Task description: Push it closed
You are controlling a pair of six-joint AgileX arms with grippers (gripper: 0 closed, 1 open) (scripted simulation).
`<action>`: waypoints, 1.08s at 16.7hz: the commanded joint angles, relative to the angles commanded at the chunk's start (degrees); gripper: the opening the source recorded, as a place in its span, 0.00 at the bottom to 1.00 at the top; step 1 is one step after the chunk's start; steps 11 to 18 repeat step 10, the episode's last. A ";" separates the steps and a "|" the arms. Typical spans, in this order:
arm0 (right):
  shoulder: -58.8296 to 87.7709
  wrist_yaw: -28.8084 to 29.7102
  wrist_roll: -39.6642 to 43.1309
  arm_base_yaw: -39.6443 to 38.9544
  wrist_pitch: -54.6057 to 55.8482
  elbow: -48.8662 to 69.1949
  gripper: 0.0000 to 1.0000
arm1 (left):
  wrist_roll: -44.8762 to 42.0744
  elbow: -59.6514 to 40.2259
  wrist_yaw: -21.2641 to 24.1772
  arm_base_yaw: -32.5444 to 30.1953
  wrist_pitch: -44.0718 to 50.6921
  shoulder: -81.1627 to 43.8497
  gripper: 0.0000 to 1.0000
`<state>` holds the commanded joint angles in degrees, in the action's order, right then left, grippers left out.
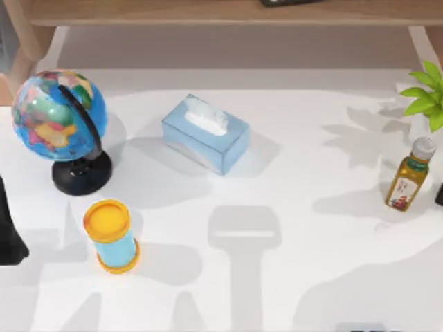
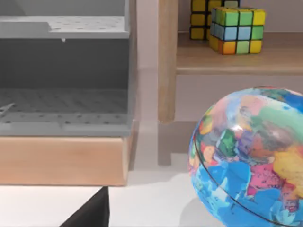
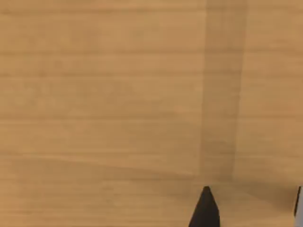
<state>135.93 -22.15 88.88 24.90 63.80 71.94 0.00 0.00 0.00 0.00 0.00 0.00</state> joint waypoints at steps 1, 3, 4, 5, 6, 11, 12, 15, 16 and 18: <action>0.00 0.00 0.00 0.00 0.00 0.00 0.75 | 0.00 0.00 0.00 0.00 0.00 0.00 1.00; 0.00 0.00 0.00 0.00 0.00 0.00 0.90 | 0.00 0.00 0.00 0.00 0.00 0.00 1.00; 0.00 0.00 0.00 0.00 0.00 0.00 0.98 | 0.00 0.00 0.00 0.00 0.00 0.00 1.00; 0.00 0.00 0.00 0.00 0.00 0.00 1.00 | 0.00 0.00 0.00 0.00 0.00 0.00 1.00; 0.00 0.00 0.00 0.00 0.00 0.00 1.00 | 0.00 0.00 0.00 0.00 0.00 0.00 1.00; 0.00 0.00 0.00 0.00 0.00 0.00 1.00 | 0.00 0.00 0.00 0.00 0.00 0.00 1.00; 0.00 0.00 0.00 0.00 0.00 0.00 1.00 | 0.00 0.00 0.00 0.00 0.00 0.00 1.00; 0.00 0.00 0.00 0.00 0.00 0.00 1.00 | 0.00 0.00 0.00 0.00 0.00 0.00 1.00; 0.00 0.00 0.00 0.00 0.00 0.00 1.00 | 0.00 0.00 0.00 0.00 0.00 0.00 1.00; 0.00 0.00 0.00 0.00 0.00 0.00 1.00 | 0.00 0.00 0.00 0.00 0.00 0.00 1.00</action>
